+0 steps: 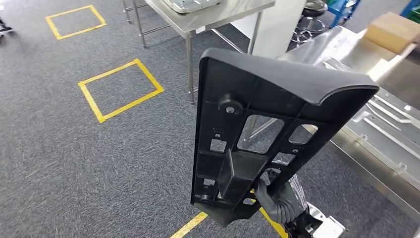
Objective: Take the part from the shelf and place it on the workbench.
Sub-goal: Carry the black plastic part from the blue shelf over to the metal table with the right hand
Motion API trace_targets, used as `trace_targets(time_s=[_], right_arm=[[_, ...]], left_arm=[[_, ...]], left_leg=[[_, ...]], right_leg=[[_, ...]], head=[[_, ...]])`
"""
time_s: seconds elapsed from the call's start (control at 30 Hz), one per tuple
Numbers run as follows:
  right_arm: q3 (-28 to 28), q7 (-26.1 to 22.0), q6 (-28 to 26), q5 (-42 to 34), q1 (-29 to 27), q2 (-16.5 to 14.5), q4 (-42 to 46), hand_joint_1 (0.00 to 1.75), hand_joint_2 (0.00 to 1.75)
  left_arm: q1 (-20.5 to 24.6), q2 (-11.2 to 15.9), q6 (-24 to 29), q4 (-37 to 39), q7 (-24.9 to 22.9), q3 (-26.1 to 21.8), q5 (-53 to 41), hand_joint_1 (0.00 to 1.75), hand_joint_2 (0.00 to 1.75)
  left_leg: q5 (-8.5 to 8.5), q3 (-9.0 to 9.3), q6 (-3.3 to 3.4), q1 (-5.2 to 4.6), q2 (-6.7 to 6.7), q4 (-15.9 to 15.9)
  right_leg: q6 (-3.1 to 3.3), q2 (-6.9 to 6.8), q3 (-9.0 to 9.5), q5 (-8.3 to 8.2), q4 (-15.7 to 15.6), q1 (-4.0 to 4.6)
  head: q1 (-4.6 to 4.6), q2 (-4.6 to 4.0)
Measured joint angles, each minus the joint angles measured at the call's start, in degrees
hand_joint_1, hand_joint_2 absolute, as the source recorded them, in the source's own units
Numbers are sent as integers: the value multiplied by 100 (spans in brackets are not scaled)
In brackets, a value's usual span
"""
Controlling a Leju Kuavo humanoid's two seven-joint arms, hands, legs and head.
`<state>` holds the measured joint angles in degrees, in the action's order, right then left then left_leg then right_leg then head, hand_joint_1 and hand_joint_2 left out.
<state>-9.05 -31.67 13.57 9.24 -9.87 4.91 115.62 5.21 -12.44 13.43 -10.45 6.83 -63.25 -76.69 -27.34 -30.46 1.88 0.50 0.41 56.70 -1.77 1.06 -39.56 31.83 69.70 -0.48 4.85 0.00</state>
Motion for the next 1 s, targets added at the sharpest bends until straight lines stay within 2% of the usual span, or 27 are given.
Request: trace_targets(time_s=[0.03,0.07,0.1,0.13,0.17,0.2,0.23,0.27,0.33,0.37,0.43,0.47,0.5,0.53,0.57,0.6,0.63,0.7,0.73,0.77,0.83,0.87,0.9,0.93,0.97,1.0], right_arm=[[-1,1,0,-3,9,7,-17,175,175],[-3,3,-1,-6,10,14,-32,175,175],[-4,6,-1,-12,9,21,-43,175,175],[-5,9,-2,-21,10,26,-49,175,175],[-5,11,-3,-32,13,32,-53,175,175],[-5,14,-3,-42,17,37,-54,175,175],[-5,15,-7,-48,21,39,-53,175,175],[-5,19,-10,-51,22,40,-53,175,175],[-6,28,-18,-49,15,40,-49,175,175],[-6,34,-19,-45,6,40,-44,175,175],[-9,46,-18,-39,-4,39,-32,175,175],[-11,51,-16,-37,-8,39,-27,175,175],[-13,55,-14,-37,-10,38,-26,175,175],[-15,59,-12,-36,-15,38,-26,175,175],[-15,63,-12,-34,-19,38,-26,175,175],[-15,68,-14,-32,-21,38,-26,175,175],[-15,73,-19,-30,-23,38,-26,175,175],[-13,78,-31,-26,-29,38,-21,175,175],[-11,80,-35,-24,-36,38,-18,175,175],[-9,81,-38,-20,-47,38,-12,175,175],[-7,83,-39,-11,-87,38,6,175,175],[-3,83,-39,-8,-110,38,19,175,175],[2,82,-38,-6,-119,38,29,175,175],[7,81,-36,-5,-113,38,38,175,175],[10,81,-34,-4,-103,38,42,175,175],[12,82,-32,-4,-87,38,44,175,175]], left_arm=[[-8,0,0,0,-20,0,-1,0,175],[-11,0,0,0,-48,0,-5,0,175],[-12,0,0,0,-86,0,-9,0,175],[-11,0,-1,0,-131,0,-13,0,175],[-11,0,-2,0,-181,0,-19,0,175],[-10,0,-4,0,-230,0,-25,0,175],[-9,0,-9,0,-277,0,-34,0,175],[-8,0,-14,0,-318,0,-45,0,175],[-3,0,-25,0,-373,1,-62,0,175],[2,0,-27,0,-385,1,-67,0,175],[8,-1,-31,0,-365,2,-72,0,175],[10,-1,-31,0,-340,2,-68,0,175],[13,-1,-31,0,-306,2,-63,0,175],[22,-1,-29,0,-275,2,-60,0,175],[31,-1,-28,0,-250,2,-61,0,175],[38,-1,-27,0,-232,2,-68,0,175],[40,-1,-26,0,-224,3,-80,0,175],[21,1,-23,0,-215,4,-101,0,175],[12,2,-23,0,-213,5,-107,0,175],[6,2,-22,0,-211,5,-109,0,175],[11,-2,-21,0,-211,7,-110,0,175],[16,-6,-20,0,-213,8,-109,0,175],[18,-11,-19,0,-216,8,-107,0,175],[15,-15,-19,0,-221,9,-104,0,175],[10,-15,-17,0,-225,8,-99,0,175],[4,-16,-14,0,-228,8,-94,0,175]], left_leg=[[-11,4,2,-6,75,1],[-25,12,-2,-8,146,3],[-42,28,-11,-7,211,4],[-64,55,-27,-6,272,6],[-91,87,-49,-9,327,9],[-121,117,-78,-22,376,18],[-147,138,-108,-37,420,25],[-169,152,-137,-51,464,31],[-206,172,-193,-56,558,34],[-250,175,-223,-43,531,69],[-490,30,-272,-10,317,437],[-671,-134,-287,3,173,799],[-845,-340,-297,7,85,1218],[-950,-522,-303,8,44,1568],[-949,-629,-302,7,25,1750],[-830,-631,-291,7,12,1702],[-620,-531,-272,7,-18,1434],[-196,-215,-220,10,-242,633],[-89,-105,-200,9,-353,348],[-54,-51,-181,2,-430,191],[-55,-31,-137,-4,-379,133],[-33,-20,-99,3,-317,105],[-9,-8,-60,14,-251,74],[10,-2,-25,25,-176,44],[17,-1,-2,19,-98,32],[15,-5,13,11,-23,29]], right_leg=[[-18,-39,-152,83,293,-16],[-33,-61,-219,66,407,-30],[-44,-86,-167,-58,296,-44],[-50,-140,-1,-259,-29,-55],[-46,-258,218,-437,-451,-56],[-20,-365,408,-569,-819,-41],[12,-440,529,-633,-1061,-22],[48,-471,569,-629,-1156,0],[118,-346,554,-627,-1159,14],[151,-284,558,-630,-1170,5],[220,-169,574,-641,-1195,-26],[240,-117,576,-640,-1197,-28],[253,-59,576,-639,-1195,-26],[258,9,578,-638,-1193,-23],[259,83,584,-637,-1190,-19],[258,163,594,-636,-1187,-16],[255,247,607,-635,-1183,-15],[230,402,616,-629,-1167,-11],[202,473,604,-632,-1159,-12],[165,535,585,-639,-1156,-17],[80,648,548,-670,-1173,-27],[49,607,536,-666,-1163,-29],[24,479,493,-609,-1083,-22],[3,309,400,-486,-891,-18],[-13,119,252,-306,-578,-21],[-36,2,61,-108,-190,-25]], head=[[0,0],[0,0],[0,0],[0,0],[0,0],[0,0],[0,0],[0,0],[0,0],[0,0],[0,0],[0,0],[0,0],[0,0],[0,0],[0,0],[0,0],[0,0],[0,0],[0,0],[0,0],[0,0],[-1,0],[-1,0],[-1,0],[-1,0]])
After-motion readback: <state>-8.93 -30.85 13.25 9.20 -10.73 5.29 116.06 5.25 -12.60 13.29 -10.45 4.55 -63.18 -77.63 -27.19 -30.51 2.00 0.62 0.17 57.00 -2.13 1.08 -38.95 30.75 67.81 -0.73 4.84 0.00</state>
